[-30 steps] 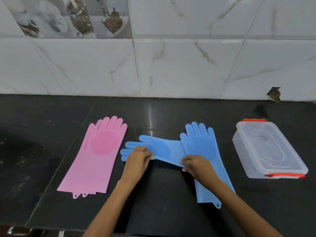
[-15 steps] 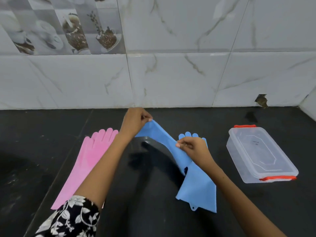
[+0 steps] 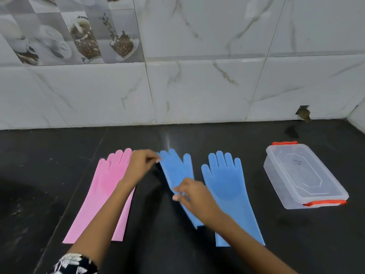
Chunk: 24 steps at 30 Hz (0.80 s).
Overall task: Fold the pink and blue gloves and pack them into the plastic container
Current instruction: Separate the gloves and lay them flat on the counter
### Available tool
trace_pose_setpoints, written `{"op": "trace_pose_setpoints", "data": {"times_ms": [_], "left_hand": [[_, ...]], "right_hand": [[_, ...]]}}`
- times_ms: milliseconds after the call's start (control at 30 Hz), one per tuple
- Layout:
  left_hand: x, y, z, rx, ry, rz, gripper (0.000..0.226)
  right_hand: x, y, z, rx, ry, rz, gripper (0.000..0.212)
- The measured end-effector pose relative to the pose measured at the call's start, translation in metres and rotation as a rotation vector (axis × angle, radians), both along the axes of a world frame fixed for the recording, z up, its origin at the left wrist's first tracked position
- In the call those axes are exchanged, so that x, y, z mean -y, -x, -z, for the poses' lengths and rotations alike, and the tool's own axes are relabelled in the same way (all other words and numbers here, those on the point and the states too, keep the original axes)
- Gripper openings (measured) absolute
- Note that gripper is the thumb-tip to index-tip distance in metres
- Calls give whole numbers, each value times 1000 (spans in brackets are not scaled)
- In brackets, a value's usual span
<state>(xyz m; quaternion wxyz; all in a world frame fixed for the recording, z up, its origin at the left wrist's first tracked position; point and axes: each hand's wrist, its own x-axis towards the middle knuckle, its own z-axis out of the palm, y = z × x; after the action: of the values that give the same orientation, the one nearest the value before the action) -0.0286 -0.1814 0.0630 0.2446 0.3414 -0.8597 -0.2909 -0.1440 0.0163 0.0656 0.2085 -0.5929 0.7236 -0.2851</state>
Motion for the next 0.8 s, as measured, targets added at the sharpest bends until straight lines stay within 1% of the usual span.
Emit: {"op": "trace_pose_setpoints", "data": {"times_ms": [67,100,167,233,300,367,400,467,533,633,667,733,800], "left_hand": [[-9,-15,30,105,-40,-84,24],[-16,-20,41,127,-30,-121,26],[-35,-19,57,99,9,-166,27],[-59,-7,67,83,11,-165,30],[-81,11,77,128,-16,-105,41],[-97,33,88,227,15,-43,51],[-103,42,94,280,34,-34,55],[-109,53,103,354,46,-48,60],[-113,57,110,413,105,-66,63],[-120,53,118,449,199,-57,63],[-122,51,120,442,207,-36,62],[-127,46,124,417,206,18,59],[-132,38,125,397,209,70,58]], "right_hand": [[0,-18,24,55,-139,-43,35],[-1,-21,34,69,-173,-46,38],[-6,-14,47,54,-159,-7,38],[-12,8,57,-8,-79,82,30],[-20,37,66,-100,8,252,28],[-26,67,74,-202,10,392,37],[-29,79,78,-257,-32,411,42],[-32,95,86,-348,-142,376,51],[-34,99,93,-393,-212,344,58],[-37,94,102,-432,-220,341,86],[-38,92,104,-437,-219,356,90],[-39,89,105,-421,-217,386,90],[-39,87,106,-418,-218,401,81]]}}
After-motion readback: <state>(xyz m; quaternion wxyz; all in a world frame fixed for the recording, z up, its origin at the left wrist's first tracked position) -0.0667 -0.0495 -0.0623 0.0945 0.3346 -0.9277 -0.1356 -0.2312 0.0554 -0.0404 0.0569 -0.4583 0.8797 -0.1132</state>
